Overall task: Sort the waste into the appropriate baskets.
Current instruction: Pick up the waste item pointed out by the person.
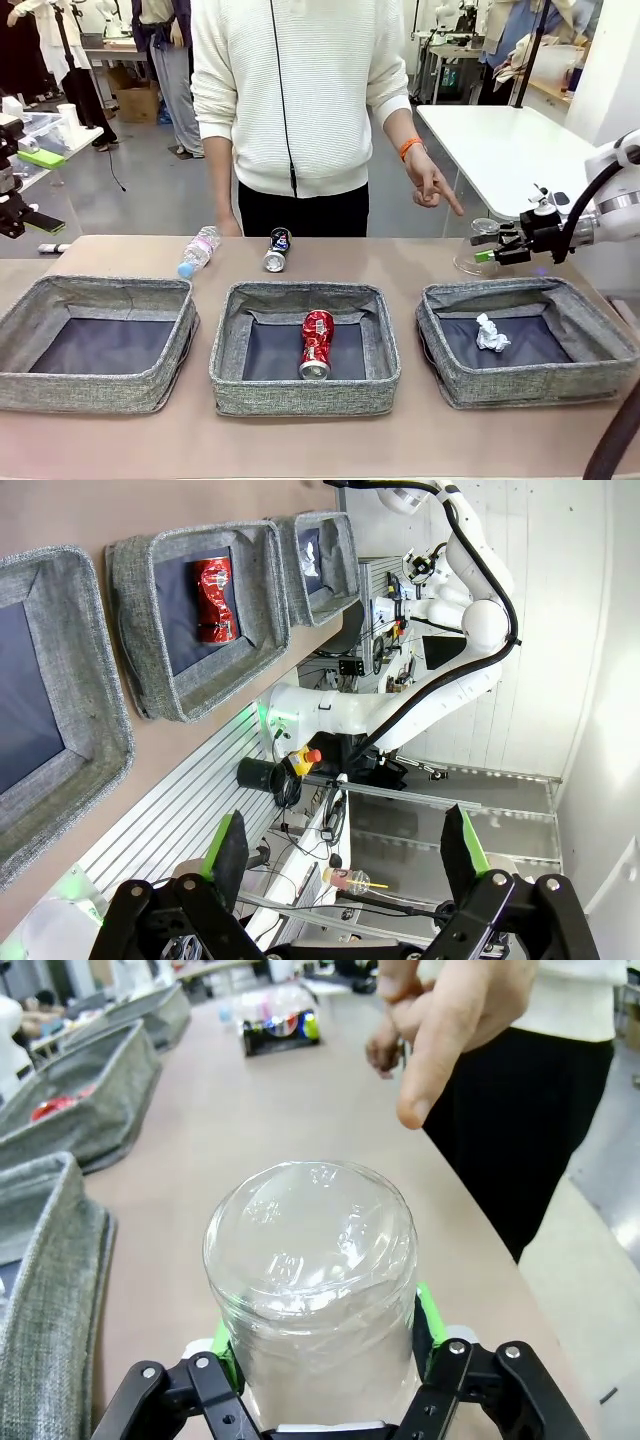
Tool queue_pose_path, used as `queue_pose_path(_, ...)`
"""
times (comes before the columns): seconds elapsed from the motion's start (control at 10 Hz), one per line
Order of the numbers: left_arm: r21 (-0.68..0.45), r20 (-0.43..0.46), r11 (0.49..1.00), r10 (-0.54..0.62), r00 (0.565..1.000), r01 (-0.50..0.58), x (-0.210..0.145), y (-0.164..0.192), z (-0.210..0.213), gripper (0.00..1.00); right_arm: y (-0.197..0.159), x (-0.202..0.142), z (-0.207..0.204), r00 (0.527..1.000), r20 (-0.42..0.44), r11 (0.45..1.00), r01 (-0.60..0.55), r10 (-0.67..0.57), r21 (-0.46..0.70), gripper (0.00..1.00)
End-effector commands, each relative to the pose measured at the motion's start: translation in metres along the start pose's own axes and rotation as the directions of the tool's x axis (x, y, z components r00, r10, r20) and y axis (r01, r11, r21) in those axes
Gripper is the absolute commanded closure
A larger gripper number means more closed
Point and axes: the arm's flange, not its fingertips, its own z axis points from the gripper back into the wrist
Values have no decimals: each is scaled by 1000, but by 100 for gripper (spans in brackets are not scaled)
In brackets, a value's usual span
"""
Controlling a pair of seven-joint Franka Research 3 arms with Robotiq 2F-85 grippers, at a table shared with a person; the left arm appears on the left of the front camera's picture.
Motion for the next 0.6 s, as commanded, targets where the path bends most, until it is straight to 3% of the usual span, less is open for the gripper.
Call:
queue_pose_path(0.0,5,-7,1000,2,1000,-2,-2,-2,0,0,5,6,3,1000,-21,1000,10,-11,-22,43)
queue_pose_path(0.1,5,-7,1000,2,1000,-2,-2,-2,0,0,5,6,3,1000,-24,1000,9,-10,-20,78)
queue_pose_path(0.2,5,-7,1000,2,1000,-2,-2,-2,0,0,4,7,3,1000,-27,999,15,-16,-35,62)
queue_pose_path(0.3,5,-7,1000,2,1000,-2,-2,-2,0,0,3,10,5,999,-28,997,24,-26,-71,97)
queue_pose_path(0.5,5,-7,1000,2,1000,-2,-2,-2,0,0,2,14,10,998,-48,993,26,-31,-116,97)
